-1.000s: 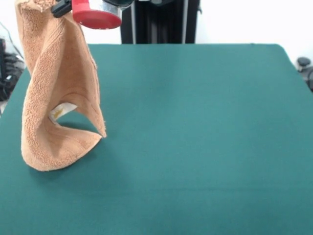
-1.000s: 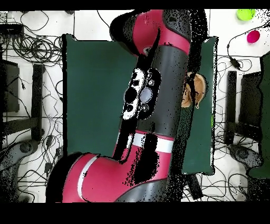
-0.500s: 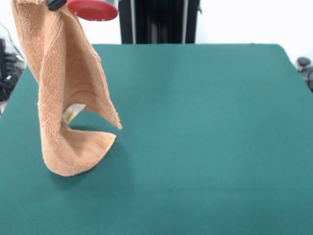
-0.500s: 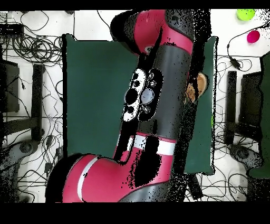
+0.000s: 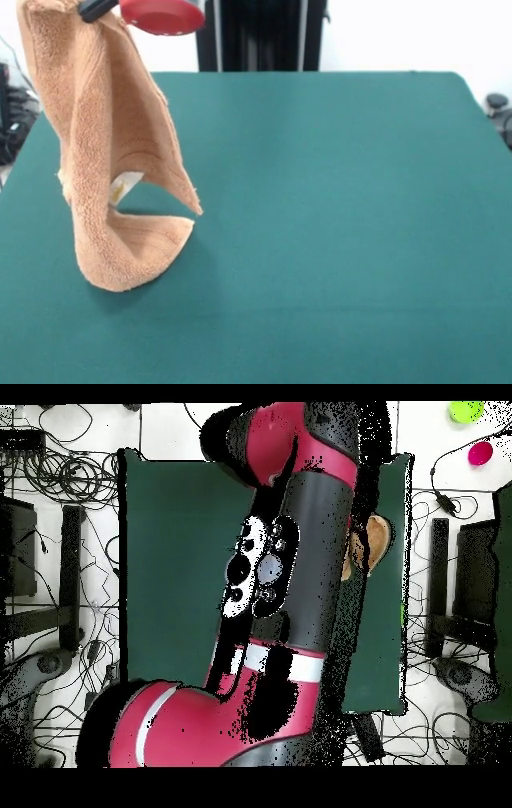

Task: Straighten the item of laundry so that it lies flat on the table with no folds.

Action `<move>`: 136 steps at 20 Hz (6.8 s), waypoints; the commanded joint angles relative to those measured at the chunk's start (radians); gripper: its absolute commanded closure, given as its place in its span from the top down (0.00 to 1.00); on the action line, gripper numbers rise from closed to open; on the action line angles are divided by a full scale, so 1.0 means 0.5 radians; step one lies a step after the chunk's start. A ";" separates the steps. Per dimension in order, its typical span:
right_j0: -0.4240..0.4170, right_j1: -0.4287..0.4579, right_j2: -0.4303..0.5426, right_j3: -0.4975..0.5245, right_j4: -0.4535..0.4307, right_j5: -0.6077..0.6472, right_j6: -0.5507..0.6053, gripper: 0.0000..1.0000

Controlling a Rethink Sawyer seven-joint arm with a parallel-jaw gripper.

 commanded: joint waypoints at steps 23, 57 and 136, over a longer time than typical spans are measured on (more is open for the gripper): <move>0.135 0.401 0.000 -0.071 0.208 0.050 1.436 0.00; -0.388 0.418 -0.207 -0.282 -0.156 -0.726 0.561 0.00; -1.852 -0.119 1.020 -0.588 0.924 -0.415 -4.210 1.00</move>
